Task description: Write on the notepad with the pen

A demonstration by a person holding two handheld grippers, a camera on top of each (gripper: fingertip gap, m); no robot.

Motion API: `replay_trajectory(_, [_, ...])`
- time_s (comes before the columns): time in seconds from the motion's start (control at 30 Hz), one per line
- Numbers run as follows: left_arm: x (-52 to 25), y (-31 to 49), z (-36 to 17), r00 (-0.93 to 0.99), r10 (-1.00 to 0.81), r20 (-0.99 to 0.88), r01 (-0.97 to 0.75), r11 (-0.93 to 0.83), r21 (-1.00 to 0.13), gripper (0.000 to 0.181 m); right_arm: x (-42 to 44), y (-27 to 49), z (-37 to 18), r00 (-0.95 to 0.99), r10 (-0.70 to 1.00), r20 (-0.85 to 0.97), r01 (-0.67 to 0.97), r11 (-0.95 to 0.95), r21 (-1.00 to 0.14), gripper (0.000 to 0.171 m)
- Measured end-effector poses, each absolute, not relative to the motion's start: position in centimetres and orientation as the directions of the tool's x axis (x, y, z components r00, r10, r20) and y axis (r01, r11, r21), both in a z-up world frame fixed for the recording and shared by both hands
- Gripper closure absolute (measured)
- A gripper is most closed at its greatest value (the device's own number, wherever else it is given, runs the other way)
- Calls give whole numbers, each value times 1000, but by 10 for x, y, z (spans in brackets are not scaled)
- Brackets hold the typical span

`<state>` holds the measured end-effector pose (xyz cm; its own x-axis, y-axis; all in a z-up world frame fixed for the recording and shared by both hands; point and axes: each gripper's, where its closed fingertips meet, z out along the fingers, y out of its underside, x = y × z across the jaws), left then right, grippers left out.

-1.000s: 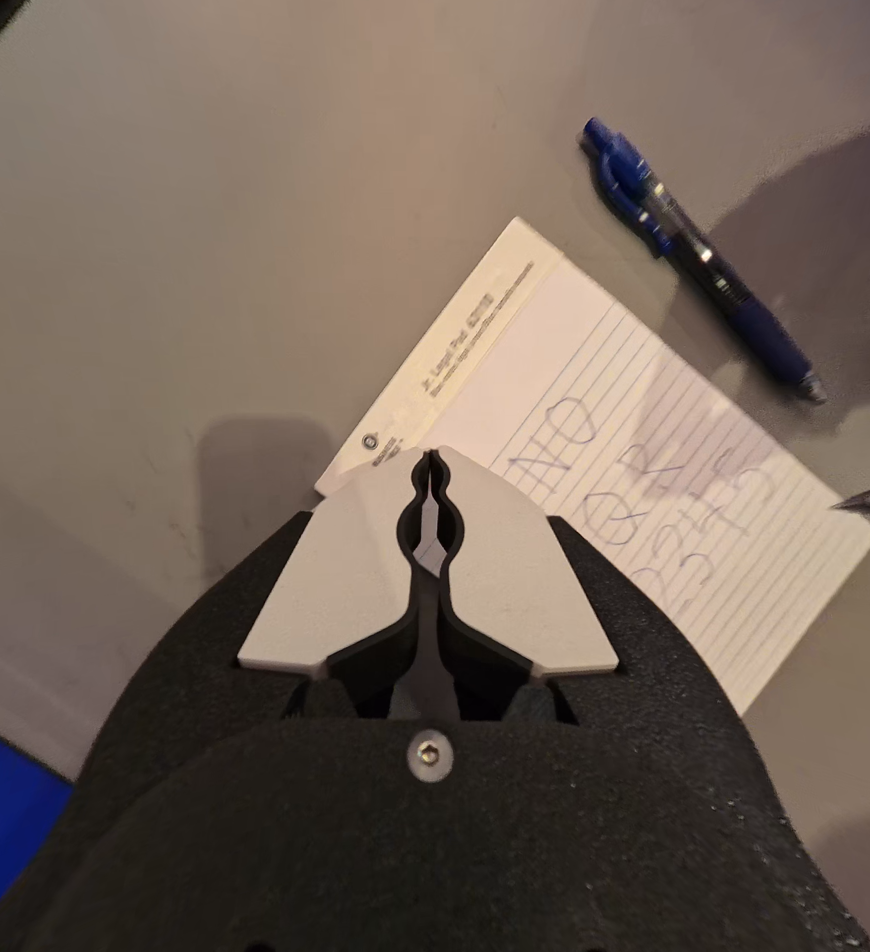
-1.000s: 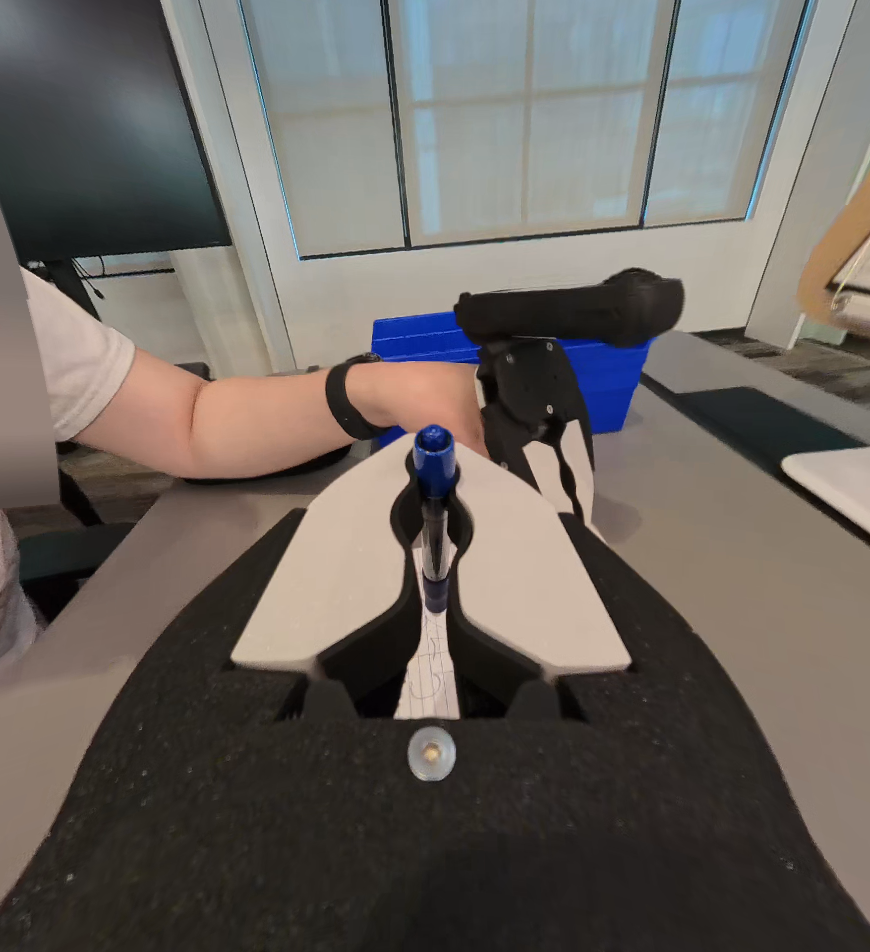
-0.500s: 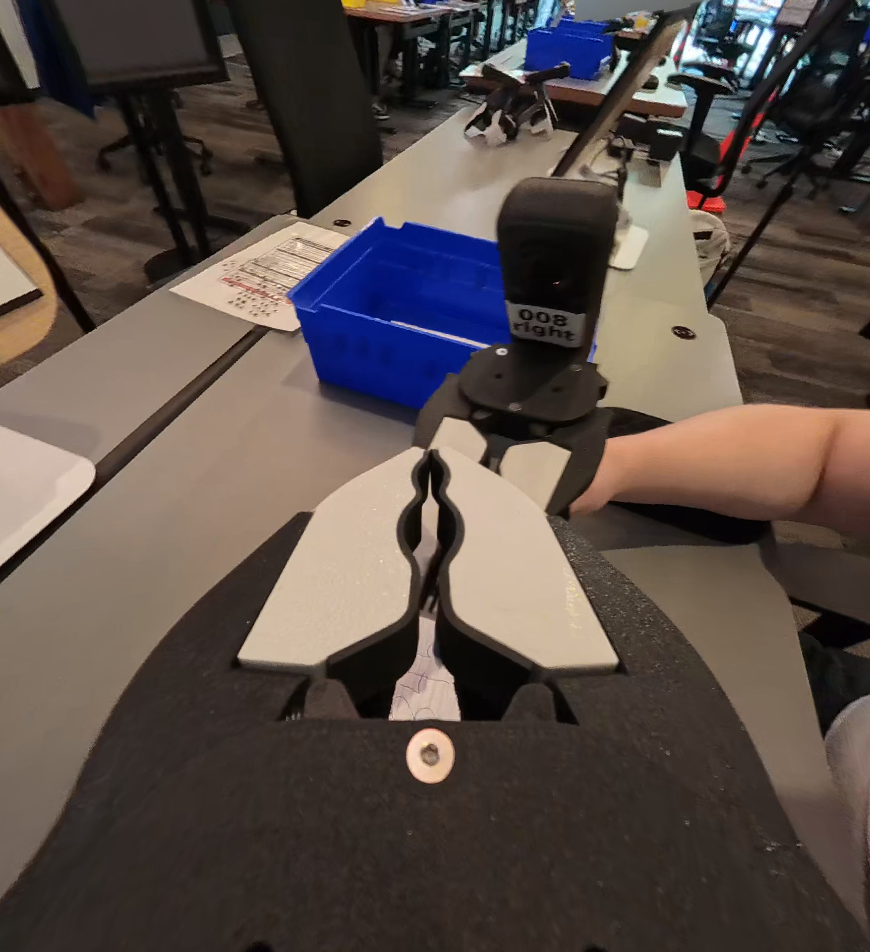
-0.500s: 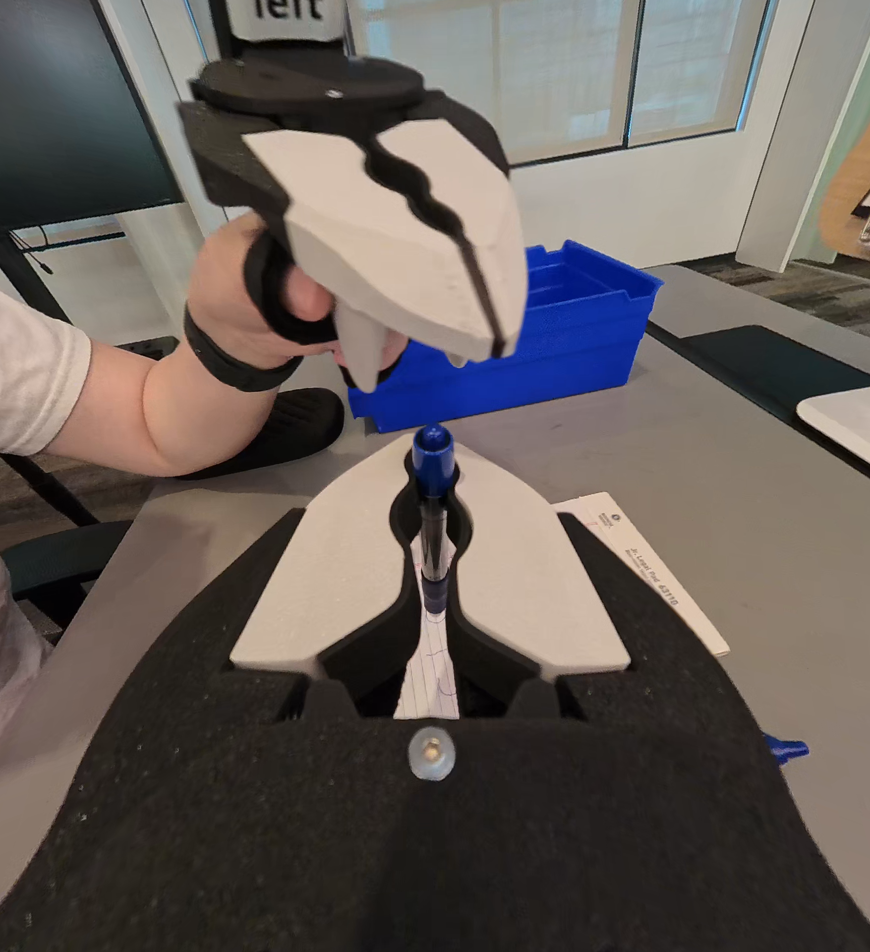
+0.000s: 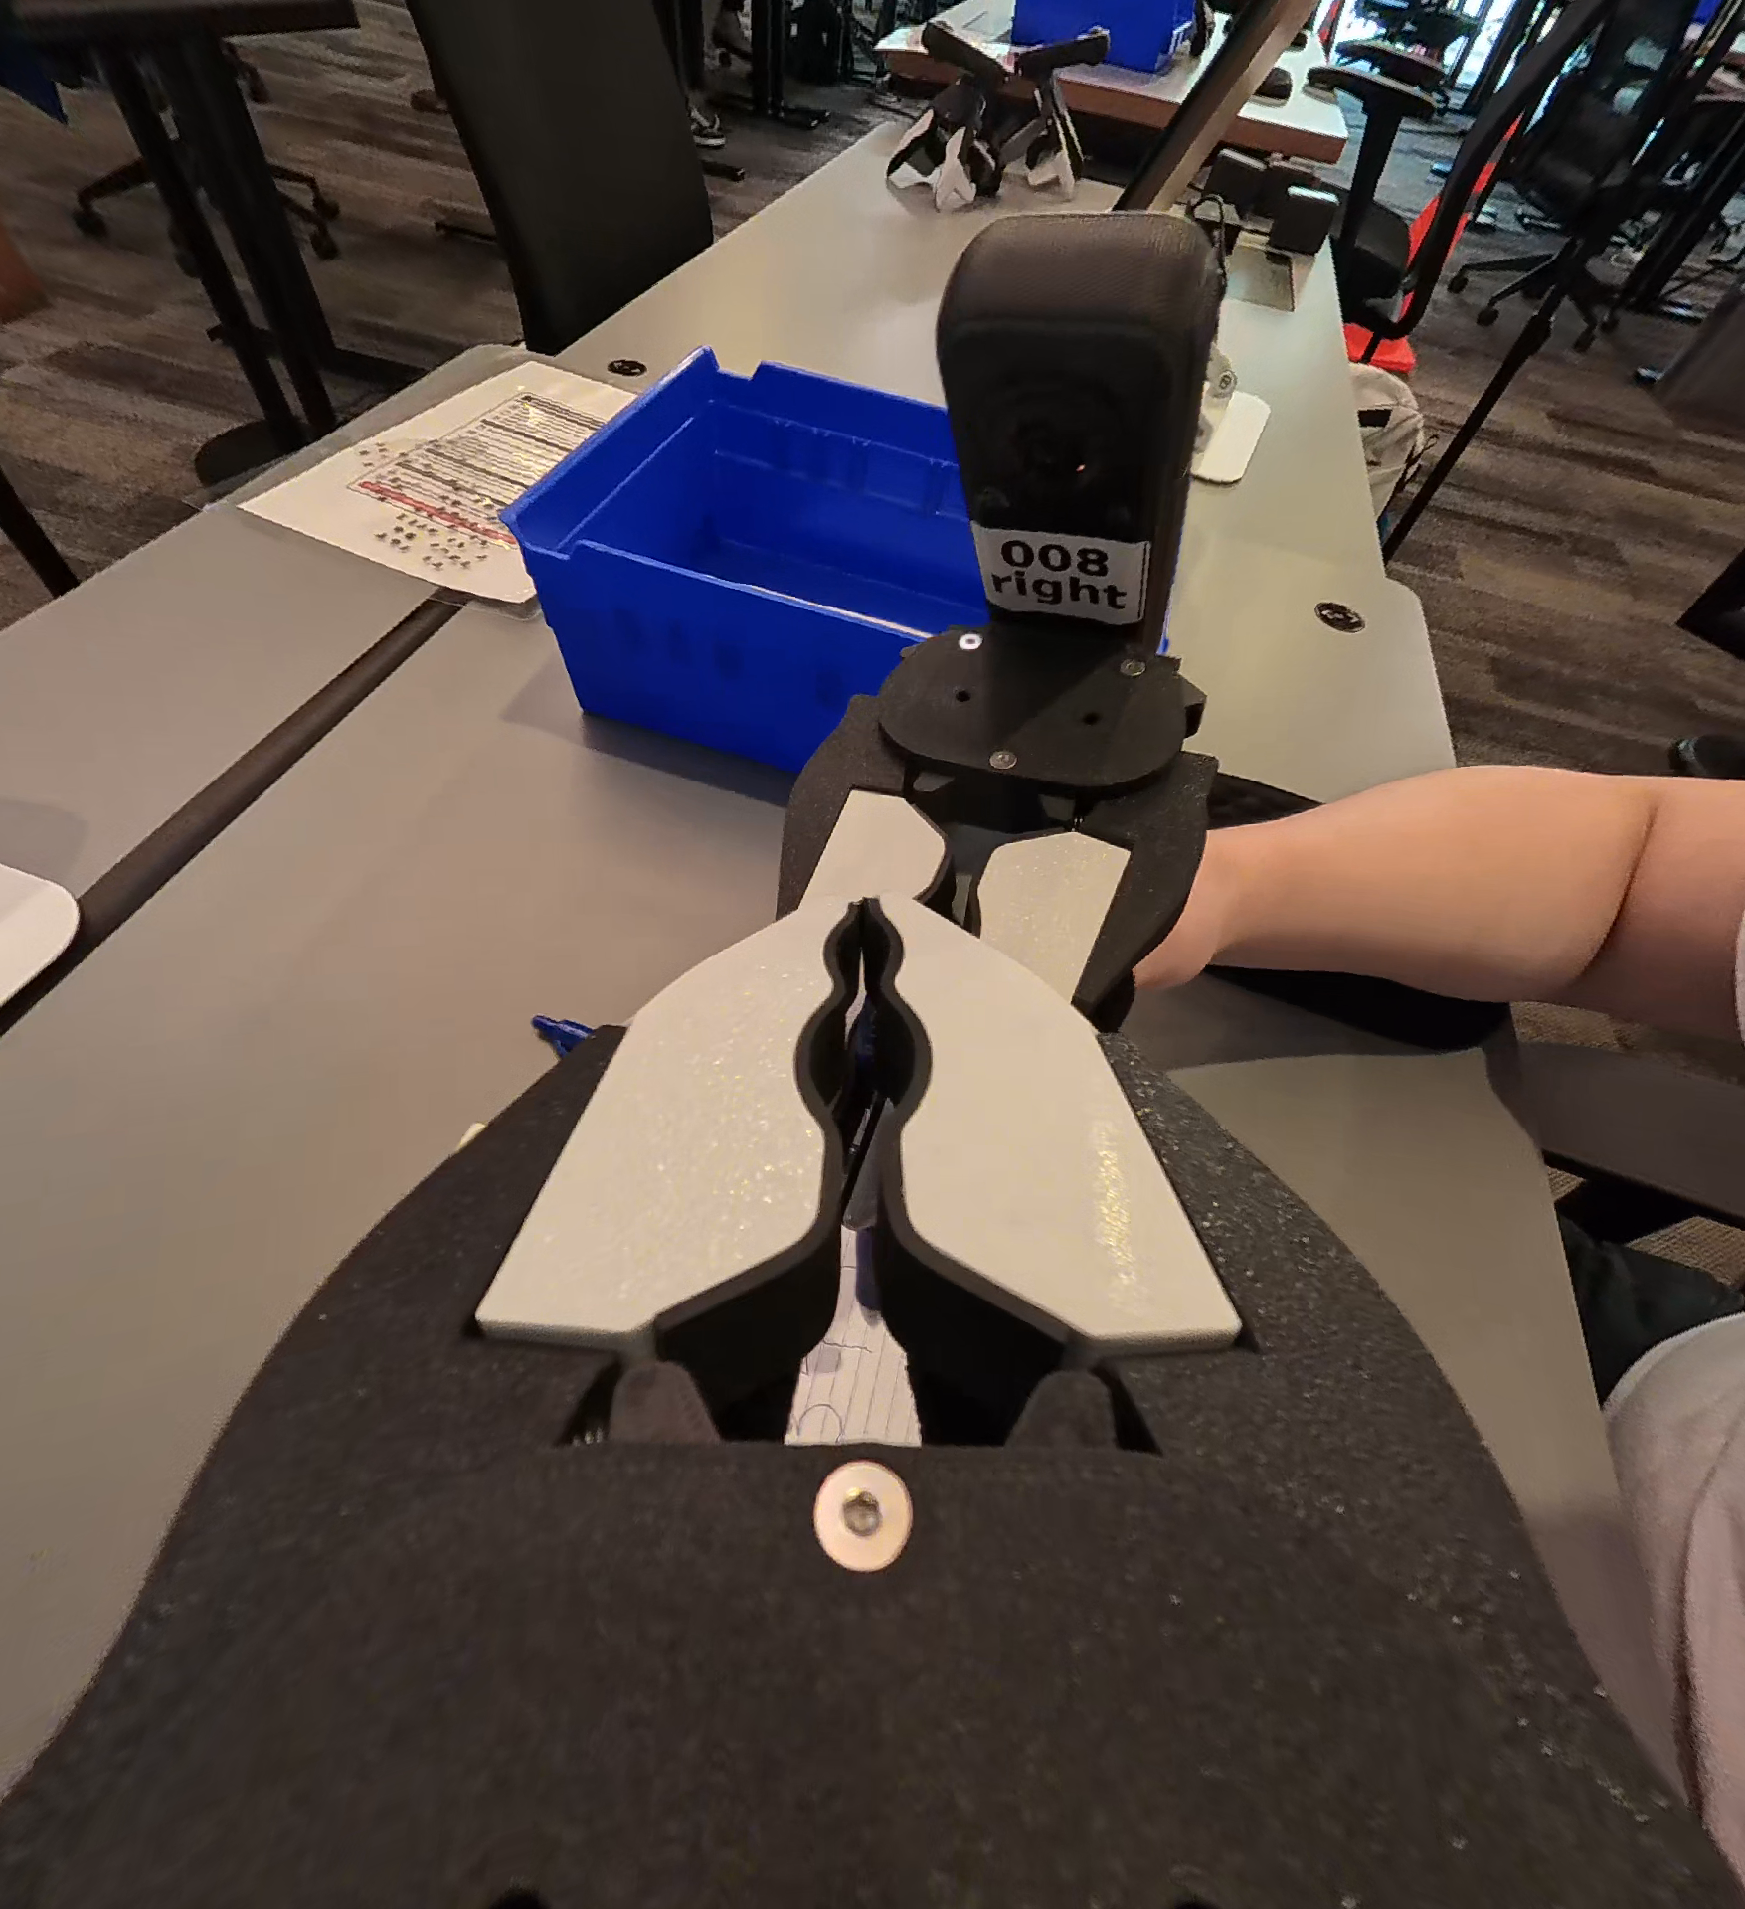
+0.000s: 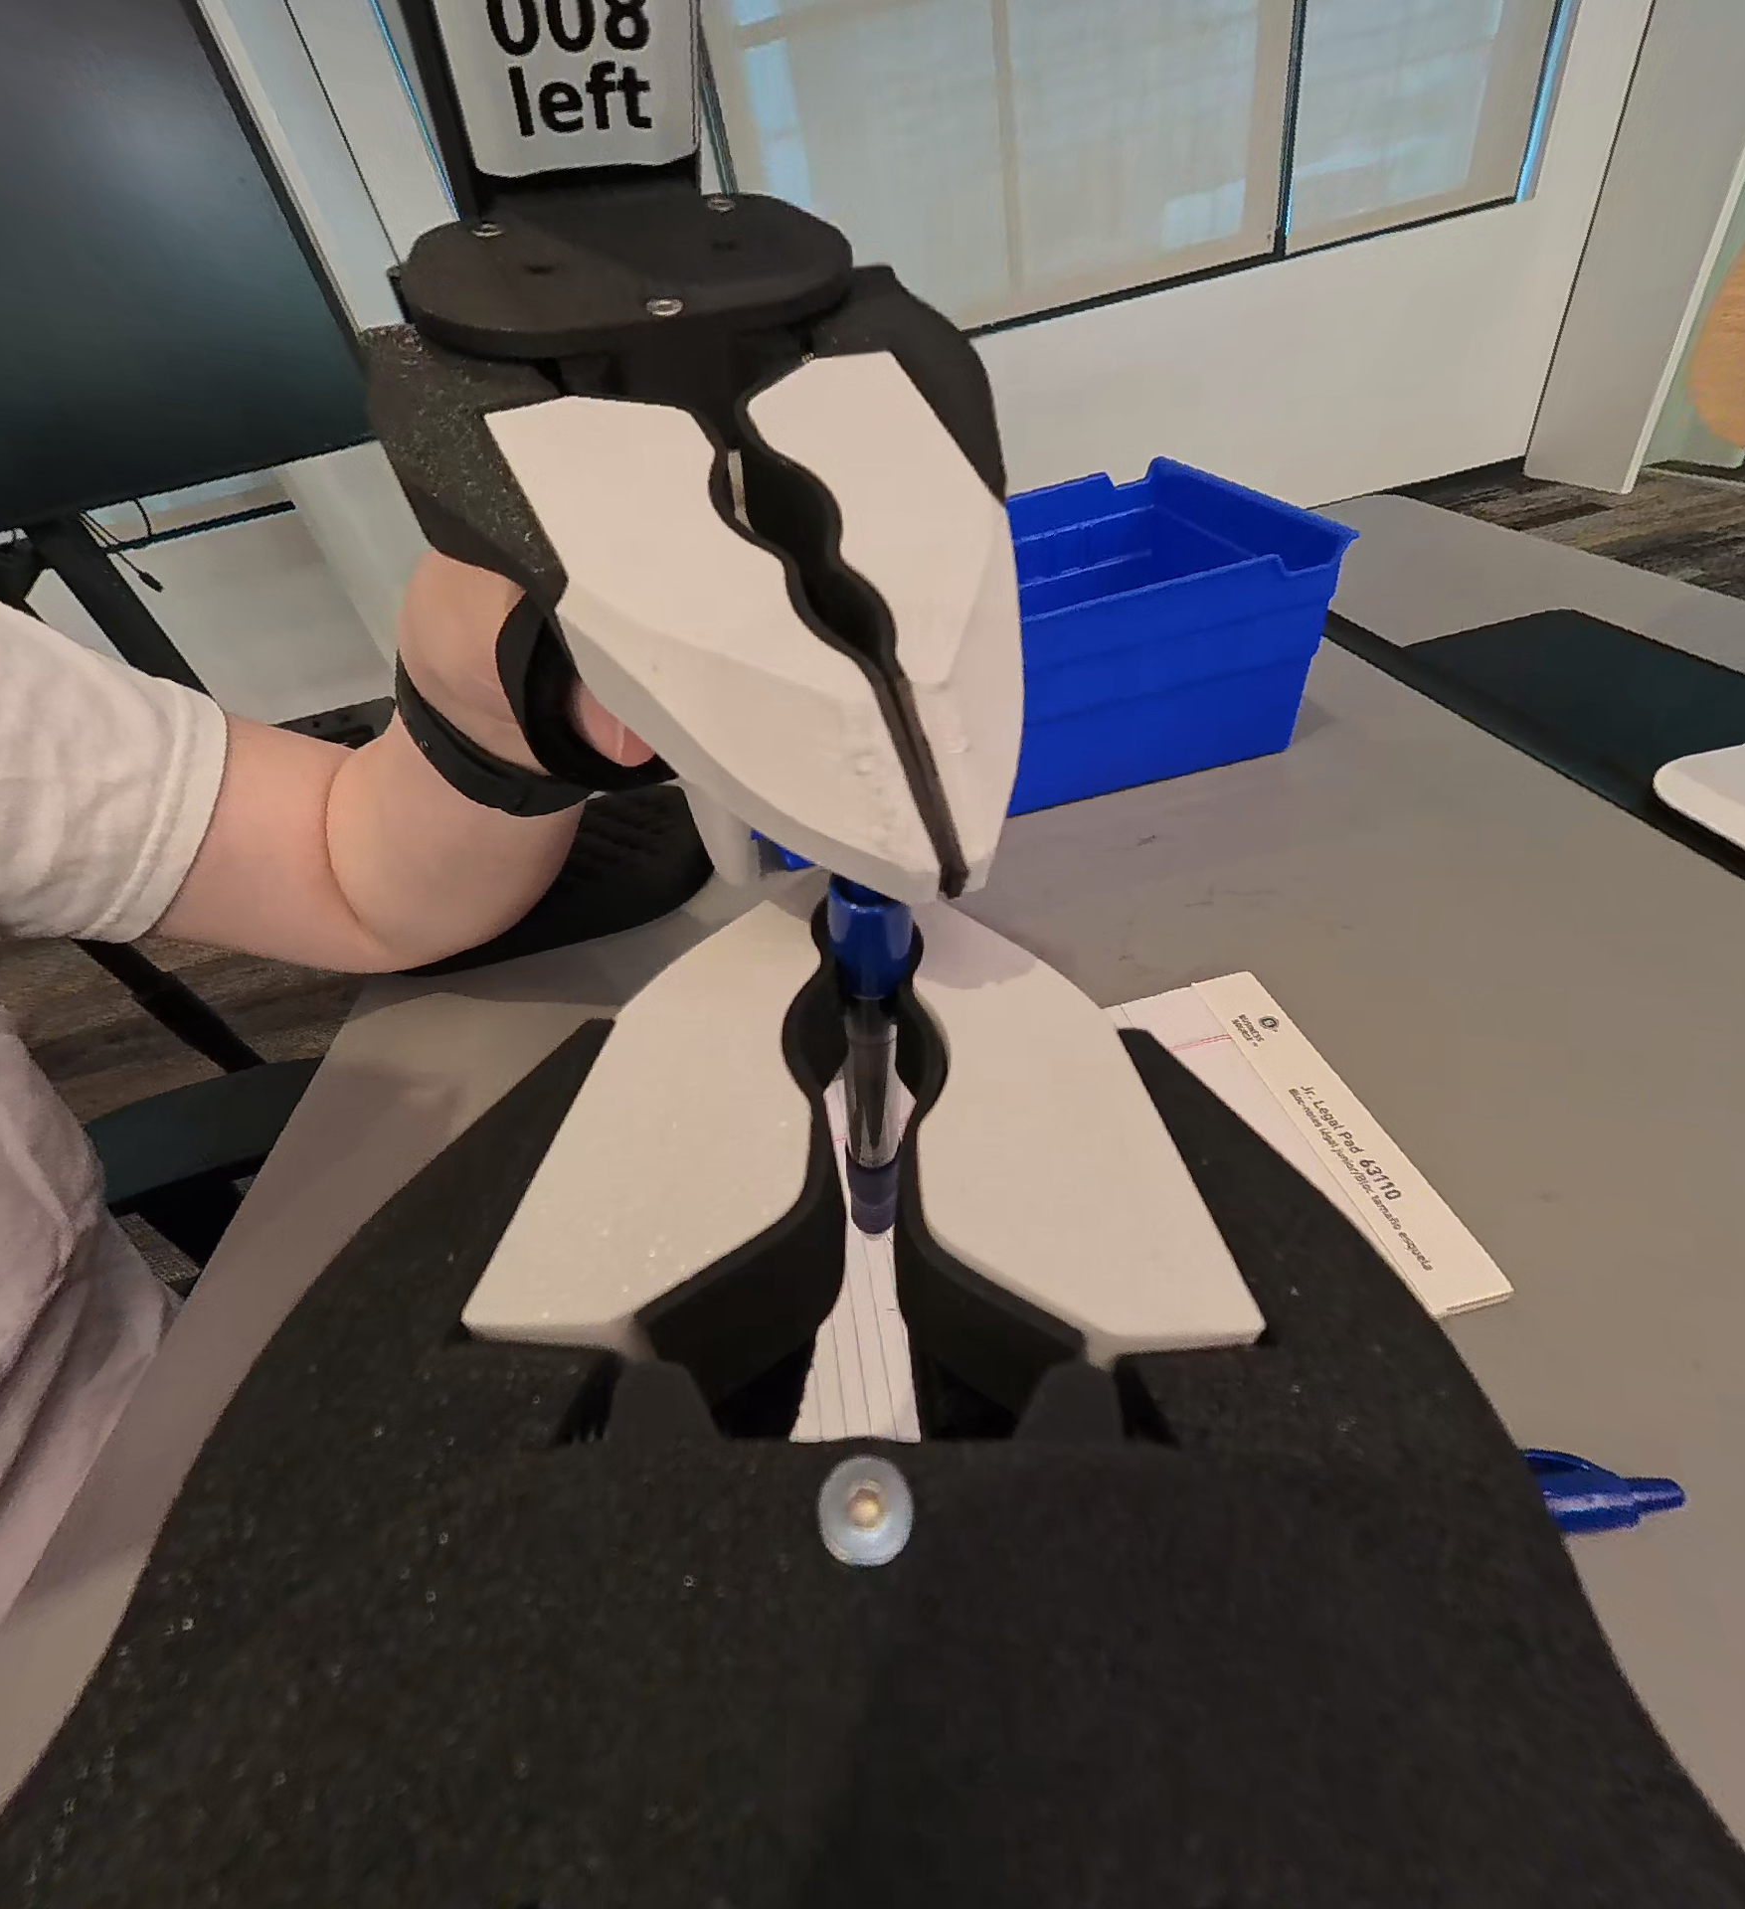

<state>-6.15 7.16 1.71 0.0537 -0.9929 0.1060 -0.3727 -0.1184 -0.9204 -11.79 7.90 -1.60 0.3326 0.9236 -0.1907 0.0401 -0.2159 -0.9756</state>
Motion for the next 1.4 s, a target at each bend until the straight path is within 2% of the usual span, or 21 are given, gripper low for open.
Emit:
replay_trajectory(0.13, [-64,69,10,38,-991,128,-415,-132,-900,181,-120,77,-20,329,929,-169,78,-205,-976,167])
replay_trajectory(0.27, [-60,67,11,15,-984,175,-387,-168,-907,181,-123,74,-18,316,936,-153,89,-190,-978,167])
replay_trajectory(0.37, [-60,60,45,-39,-975,220,-217,-207,-954,181,-120,74,-14,295,935,-197,70,-227,-971,167])
replay_trajectory(0.47, [-74,61,75,-25,-981,193,-125,-189,-974,181,-96,95,-13,421,877,-232,56,-280,-958,167])
replay_trajectory(0.53, [-83,65,78,19,-989,148,-164,-149,-975,181,-73,111,-21,496,778,-385,9,-448,-894,167])
replay_trajectory(0.67, [-90,76,76,86,-992,96,-217,-113,-970,181,-44,128,-57,535,532,-656,-70,-746,-662,167])
replay_trajectory(0.87, [-89,61,70,25,-990,136,-276,-138,-951,181,-38,138,-85,516,395,-760,-40,-875,-482,167])
replay_trajectory(0.93, [-89,59,70,24,-993,120,-285,-121,-951,181,-28,135,-113,593,338,-731,20,-913,-407,167])
replay_trajectory(1.1, [-90,56,71,12,-991,136,-296,-133,-946,181,-7,134,-150,728,255,-637,45,-944,-327,164])
replay_trajectory(1.23, [-89,54,67,9,-991,130,-319,-126,-939,181,-1,135,-154,772,239,-589,54,-948,-315,164])
replay_trajectory(1.4, [-86,51,64,0,-992,125,-339,-118,-933,181,8,129,-157,878,273,-393,170,-946,-277,165])
